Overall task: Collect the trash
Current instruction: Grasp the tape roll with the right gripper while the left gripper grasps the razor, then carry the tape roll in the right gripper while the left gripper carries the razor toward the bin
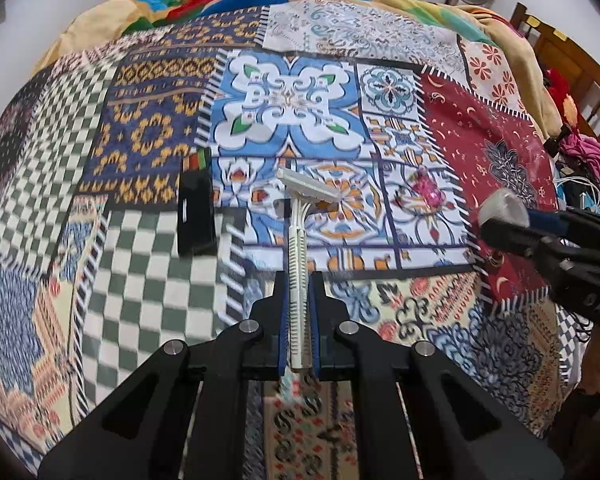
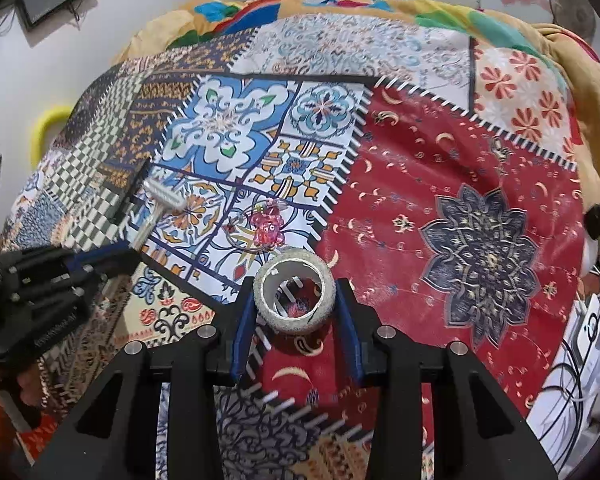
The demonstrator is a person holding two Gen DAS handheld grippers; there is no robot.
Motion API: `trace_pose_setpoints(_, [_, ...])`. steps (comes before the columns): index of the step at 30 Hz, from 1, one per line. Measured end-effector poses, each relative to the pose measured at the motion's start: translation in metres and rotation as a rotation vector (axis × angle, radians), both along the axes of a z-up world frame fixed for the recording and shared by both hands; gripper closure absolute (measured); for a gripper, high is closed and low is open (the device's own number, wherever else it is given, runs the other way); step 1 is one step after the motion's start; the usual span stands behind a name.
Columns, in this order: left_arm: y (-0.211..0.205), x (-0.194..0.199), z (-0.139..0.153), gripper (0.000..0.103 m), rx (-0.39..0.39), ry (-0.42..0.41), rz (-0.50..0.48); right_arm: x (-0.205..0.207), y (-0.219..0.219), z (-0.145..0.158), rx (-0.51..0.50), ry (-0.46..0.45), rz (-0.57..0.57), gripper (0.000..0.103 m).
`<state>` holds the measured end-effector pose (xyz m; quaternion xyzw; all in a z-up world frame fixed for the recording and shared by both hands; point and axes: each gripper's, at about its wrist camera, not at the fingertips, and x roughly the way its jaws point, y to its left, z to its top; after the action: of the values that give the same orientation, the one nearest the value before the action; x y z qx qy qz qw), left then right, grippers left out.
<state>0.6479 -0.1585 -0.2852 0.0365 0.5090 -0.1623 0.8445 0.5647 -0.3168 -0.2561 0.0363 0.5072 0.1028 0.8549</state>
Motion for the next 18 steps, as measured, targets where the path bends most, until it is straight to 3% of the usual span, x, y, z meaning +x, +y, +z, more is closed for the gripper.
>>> trace_pose_setpoints(8, [0.005,-0.033,0.031,0.095,-0.049,0.004,0.072,-0.024,0.004,0.040,0.003,-0.045,0.009,0.068])
trace_pose_setpoints(18, [0.019,-0.099,0.113,0.095,-0.067,-0.104,0.110,-0.072,0.022,0.103,0.024,-0.118,0.040,0.068])
